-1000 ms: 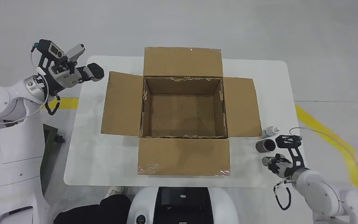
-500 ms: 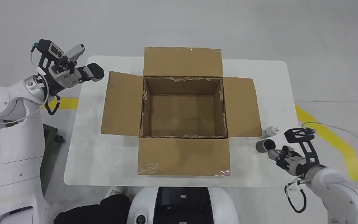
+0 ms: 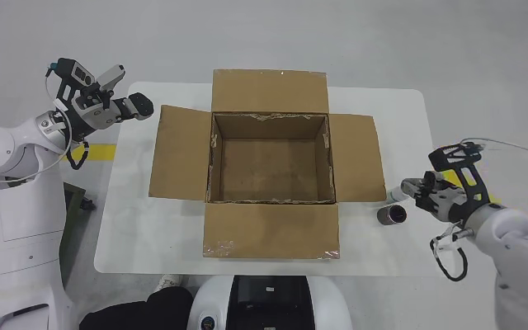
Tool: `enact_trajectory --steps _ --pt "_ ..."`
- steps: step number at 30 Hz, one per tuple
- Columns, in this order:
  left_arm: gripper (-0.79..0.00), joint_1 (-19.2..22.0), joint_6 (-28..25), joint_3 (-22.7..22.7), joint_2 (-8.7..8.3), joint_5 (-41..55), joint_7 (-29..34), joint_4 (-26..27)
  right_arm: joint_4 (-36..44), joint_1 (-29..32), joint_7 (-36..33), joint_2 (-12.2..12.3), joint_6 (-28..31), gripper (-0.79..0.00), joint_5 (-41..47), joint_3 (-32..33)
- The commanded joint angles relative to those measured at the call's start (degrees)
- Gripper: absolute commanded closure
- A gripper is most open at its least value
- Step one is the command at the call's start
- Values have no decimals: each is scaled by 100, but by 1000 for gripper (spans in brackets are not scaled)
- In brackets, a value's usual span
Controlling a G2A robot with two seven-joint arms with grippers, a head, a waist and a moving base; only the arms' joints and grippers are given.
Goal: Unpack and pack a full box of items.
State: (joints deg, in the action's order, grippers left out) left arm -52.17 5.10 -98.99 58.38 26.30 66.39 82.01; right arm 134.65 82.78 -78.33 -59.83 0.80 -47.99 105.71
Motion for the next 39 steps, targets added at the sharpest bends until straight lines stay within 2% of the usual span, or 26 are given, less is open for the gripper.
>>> enact_trajectory --steps 1,15,29,39 --pt "-785 0 0 0 0 0 0 0 0 -295 -94 23 -33 0 -19 -144" --pt "-785 0 0 0 0 0 0 0 -33 -1683 -197 68 -525 0 -41 -1551" --pt "-785 0 0 0 0 0 0 0 -1554 -3564 762 -175 -788 0 371 -3718" --pt "-785 0 0 0 0 0 0 0 -2738 -4594 1308 -465 -819 0 850 -4862"
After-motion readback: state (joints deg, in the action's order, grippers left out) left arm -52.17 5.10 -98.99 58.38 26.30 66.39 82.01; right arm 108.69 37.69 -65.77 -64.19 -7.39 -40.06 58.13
